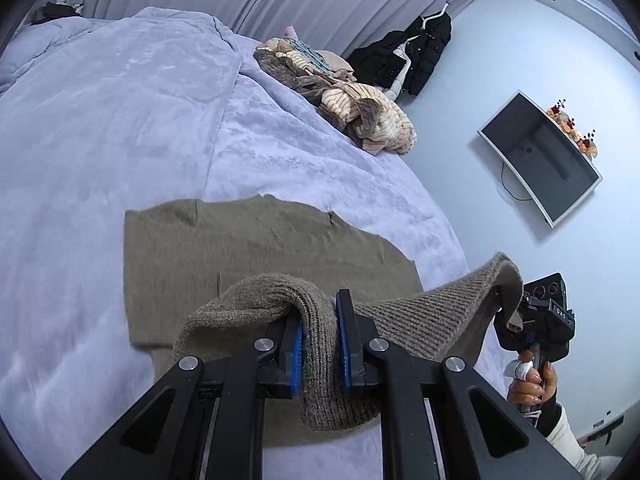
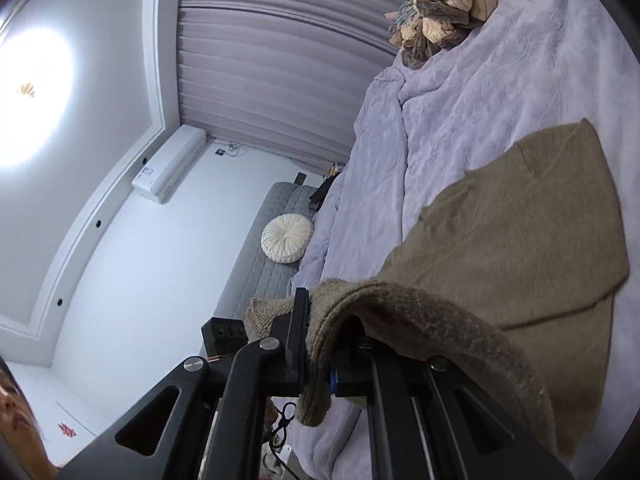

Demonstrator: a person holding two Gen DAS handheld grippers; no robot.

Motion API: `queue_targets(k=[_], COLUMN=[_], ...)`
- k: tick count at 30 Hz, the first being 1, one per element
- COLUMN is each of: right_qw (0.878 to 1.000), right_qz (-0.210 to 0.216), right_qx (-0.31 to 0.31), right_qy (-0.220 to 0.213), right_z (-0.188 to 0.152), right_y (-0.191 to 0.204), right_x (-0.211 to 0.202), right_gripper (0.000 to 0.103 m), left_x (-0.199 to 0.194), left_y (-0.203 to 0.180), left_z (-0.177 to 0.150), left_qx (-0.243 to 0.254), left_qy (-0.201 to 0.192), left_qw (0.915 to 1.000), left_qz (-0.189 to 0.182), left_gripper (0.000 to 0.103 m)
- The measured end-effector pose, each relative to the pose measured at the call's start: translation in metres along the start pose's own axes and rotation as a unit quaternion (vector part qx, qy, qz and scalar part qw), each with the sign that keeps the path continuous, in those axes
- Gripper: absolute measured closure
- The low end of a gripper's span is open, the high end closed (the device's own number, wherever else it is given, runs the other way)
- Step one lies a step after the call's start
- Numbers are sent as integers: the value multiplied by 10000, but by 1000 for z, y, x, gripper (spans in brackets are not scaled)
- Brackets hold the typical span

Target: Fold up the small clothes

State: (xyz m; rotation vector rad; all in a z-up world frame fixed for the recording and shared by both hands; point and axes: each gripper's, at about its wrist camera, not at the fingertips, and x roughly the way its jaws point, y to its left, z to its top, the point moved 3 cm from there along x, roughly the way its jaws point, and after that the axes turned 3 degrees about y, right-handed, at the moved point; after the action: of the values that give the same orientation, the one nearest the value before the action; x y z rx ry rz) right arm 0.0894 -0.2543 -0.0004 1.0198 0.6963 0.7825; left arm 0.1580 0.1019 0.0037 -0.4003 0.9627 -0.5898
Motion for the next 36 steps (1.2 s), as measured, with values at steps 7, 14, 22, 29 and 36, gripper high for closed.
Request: queue_targets(k=[7, 14, 22, 29, 36], right_qw=[9939, 9779, 9782, 9768, 9778], right_qz=[-777, -1350, -798, -855, -1640], right_qx=[784, 1595, 1894, 1792, 1215], right_qy=[-11, 19, -311, -804, -484], right_z=[77, 84, 96, 109, 71], right_y=[-95, -176, -183, -168, -142], right_x=[57, 84, 72, 50, 12], right_gripper=[95, 91, 65, 48, 48], left_x=[87, 130, 107, 94, 66], left_y=[52, 81, 58, 68, 88], left_z=[41, 35, 40, 40, -4], left_qx=[-234, -388, 129, 185, -54], left_qy=[248, 401, 27, -82, 360], left_qw=[9978, 9929, 9938, 9867, 9875], left_qz=[573, 1054, 1102, 1613, 1533], left_gripper=[87, 83, 20, 17, 17])
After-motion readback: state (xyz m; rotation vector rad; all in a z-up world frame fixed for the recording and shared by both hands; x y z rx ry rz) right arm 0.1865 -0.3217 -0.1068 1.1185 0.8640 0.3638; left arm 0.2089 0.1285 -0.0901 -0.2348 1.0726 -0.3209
